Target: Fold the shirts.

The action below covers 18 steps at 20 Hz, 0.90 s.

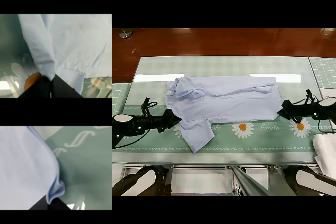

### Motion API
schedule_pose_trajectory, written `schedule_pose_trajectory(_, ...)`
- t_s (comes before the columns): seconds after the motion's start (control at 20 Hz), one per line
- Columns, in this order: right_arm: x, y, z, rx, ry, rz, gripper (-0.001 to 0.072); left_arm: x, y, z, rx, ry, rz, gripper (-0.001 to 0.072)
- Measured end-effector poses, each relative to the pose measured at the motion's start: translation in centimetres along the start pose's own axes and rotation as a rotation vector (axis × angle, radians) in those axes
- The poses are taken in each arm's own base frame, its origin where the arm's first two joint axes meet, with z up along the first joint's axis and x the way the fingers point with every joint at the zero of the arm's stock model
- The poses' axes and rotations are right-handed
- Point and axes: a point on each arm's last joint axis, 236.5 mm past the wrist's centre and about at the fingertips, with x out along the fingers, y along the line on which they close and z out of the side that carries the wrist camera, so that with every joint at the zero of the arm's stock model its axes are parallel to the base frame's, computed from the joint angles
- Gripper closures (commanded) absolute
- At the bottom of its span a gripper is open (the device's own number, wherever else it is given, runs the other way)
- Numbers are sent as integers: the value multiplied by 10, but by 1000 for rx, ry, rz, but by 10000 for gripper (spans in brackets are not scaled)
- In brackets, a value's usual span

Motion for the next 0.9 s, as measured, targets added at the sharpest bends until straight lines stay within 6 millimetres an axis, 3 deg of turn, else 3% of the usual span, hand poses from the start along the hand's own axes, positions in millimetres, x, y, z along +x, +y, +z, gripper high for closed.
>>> schedule_pose_trajectory(0.15,-11,38,16,-94,-4,42,687,-4,-15,8,-2,-16,-42,685)
schedule_pose_trajectory(0.25,-39,81,42,-186,-51,95,687,-20,-55,34,17,-78,-136,686)
schedule_pose_trajectory(0.35,-92,140,79,-310,-166,161,687,-57,-121,75,121,-189,-259,687)
schedule_pose_trajectory(0.4,-130,173,97,-384,-249,187,688,-88,-164,96,205,-267,-325,687)
schedule_pose_trajectory(0.5,-219,235,120,-523,-446,225,687,-166,-251,121,414,-437,-422,687)
schedule_pose_trajectory(0.55,-264,259,122,-586,-542,234,687,-209,-290,125,526,-529,-445,687)
schedule_pose_trajectory(0.6,-310,281,116,-643,-637,247,687,-252,-324,122,641,-625,-441,686)
schedule_pose_trajectory(0.7,-380,307,86,-732,-779,277,687,-330,-371,106,808,-811,-380,686)
schedule_pose_trajectory(0.8,-428,315,46,-800,-869,286,687,-396,-394,78,921,-982,-284,686)
schedule_pose_trajectory(0.9,-461,312,2,-857,-930,283,687,-448,-398,43,982,-1122,-183,687)
